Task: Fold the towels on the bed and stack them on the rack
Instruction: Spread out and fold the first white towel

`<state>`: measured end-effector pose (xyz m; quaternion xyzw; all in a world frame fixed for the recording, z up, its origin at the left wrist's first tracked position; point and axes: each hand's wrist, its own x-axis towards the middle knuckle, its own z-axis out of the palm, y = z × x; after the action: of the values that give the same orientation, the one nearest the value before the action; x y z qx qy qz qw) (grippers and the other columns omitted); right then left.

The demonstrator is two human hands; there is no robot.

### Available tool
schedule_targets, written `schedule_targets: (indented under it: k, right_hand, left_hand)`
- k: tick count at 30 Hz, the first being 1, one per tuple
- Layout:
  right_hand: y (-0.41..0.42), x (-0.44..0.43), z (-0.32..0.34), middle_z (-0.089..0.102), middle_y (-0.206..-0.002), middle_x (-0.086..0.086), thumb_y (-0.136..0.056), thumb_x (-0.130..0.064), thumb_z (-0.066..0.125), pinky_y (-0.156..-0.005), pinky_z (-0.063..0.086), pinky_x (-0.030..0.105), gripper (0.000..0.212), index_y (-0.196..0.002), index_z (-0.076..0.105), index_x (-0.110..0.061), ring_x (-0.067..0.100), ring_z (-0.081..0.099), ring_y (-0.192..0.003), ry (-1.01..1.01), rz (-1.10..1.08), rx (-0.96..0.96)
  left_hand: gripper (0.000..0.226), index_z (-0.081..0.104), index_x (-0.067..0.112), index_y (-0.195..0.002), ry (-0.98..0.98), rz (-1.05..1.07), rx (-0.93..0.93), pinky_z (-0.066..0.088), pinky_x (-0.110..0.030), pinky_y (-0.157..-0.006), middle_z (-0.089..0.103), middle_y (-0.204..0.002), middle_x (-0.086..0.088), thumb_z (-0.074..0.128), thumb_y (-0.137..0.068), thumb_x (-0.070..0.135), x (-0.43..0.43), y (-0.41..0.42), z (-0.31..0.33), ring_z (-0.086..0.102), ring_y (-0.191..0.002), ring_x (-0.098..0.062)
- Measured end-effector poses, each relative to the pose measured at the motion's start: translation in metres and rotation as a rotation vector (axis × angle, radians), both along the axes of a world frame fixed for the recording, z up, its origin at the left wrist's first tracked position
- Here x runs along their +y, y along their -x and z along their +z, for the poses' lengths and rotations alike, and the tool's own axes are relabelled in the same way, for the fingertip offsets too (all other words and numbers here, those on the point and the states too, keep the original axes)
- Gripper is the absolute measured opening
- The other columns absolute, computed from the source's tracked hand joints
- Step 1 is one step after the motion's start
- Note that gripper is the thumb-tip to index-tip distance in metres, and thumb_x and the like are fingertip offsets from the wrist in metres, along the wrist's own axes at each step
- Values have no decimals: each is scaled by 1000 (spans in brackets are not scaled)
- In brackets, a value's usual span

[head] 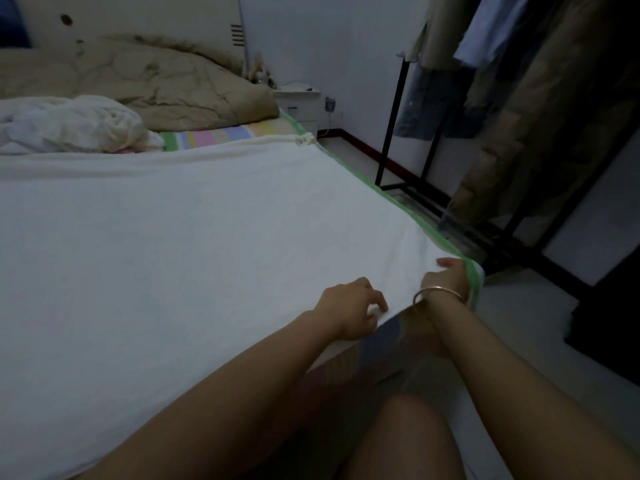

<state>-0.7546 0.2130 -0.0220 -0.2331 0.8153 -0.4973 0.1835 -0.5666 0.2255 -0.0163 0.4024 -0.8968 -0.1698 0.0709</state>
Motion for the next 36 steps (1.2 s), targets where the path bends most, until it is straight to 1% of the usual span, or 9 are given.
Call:
schedule_targets:
  k: [4,6,8,12,16,20,25,32,36]
  right_hand:
    - [24,13,-10,47,-137,24,-89,-3,54,-101,40,41,41,-130,51,4,41,47,-124,-278,46,171]
    - [10,7,-13,38,-142,23,-91,-5,52,-105,34,45,40,-130,50,-1,41,39,-129,-379,51,307]
    - [-10,-1,-13,22,-152,18,-91,-9,49,-113,18,47,43,-134,46,-12,38,19,-139,-430,78,556]
    - [-70,-24,-2,4,-160,10,-93,-31,41,-118,-3,48,55,-146,29,-24,35,-5,-145,-498,396,905]
    - [-171,-48,-10,0,-161,3,-99,-50,18,-118,-5,48,59,-152,12,-26,31,-3,-147,-520,798,789]
    - [-283,-88,-19,-8,-160,6,-97,-56,11,-117,-10,48,67,-154,4,-21,26,-11,-147,-500,970,831]
    - [-404,-147,-22,-15,-159,8,-98,-54,10,-117,-10,48,68,-153,-4,-17,24,-16,-146,-428,1118,899]
    - [-524,-245,-31,-19,-158,4,-97,-55,5,-116,-15,47,67,-153,-8,-21,19,-20,-145,-340,1248,1011]
    - [-581,-300,-41,-19,-158,3,-97,-56,4,-116,-15,47,67,-152,-10,-21,18,-20,-145,-278,1235,1005]
  left_hand:
    - [35,57,32,-126,-2,9,55,43,-33,-83,52,-126,1,52,-92,28,-2,-1,2,56,-106,-21]
    - [33,59,30,-125,6,32,99,44,-33,-84,53,-125,2,51,-92,26,-3,-8,3,56,-104,-19]
    - [31,61,27,-121,13,80,154,47,-34,-88,55,-123,2,50,-92,24,-3,-20,2,56,-105,-19]
    - [29,64,24,-118,96,235,222,46,-36,-94,58,-125,2,49,-93,22,-17,-68,-2,55,-112,-18]
    - [44,63,17,-123,178,367,119,40,-36,-101,57,-133,-6,36,-92,33,-34,-140,-10,51,-122,-25]
    - [51,31,21,-150,159,569,-36,11,-38,-120,23,-159,-2,28,-103,38,-63,-252,-27,17,-147,-16]
    - [60,10,23,-155,123,748,-206,-3,-41,-121,4,-163,-1,13,-101,49,-119,-387,-33,-1,-149,-14]
    - [63,4,22,-156,93,962,-229,-7,-41,-120,-5,-162,-2,13,-101,52,-201,-530,-40,-8,-149,-14]
    - [89,1,24,-155,193,985,-188,-10,-39,-120,-6,-162,1,-13,-77,65,-247,-572,-52,-10,-148,-11]
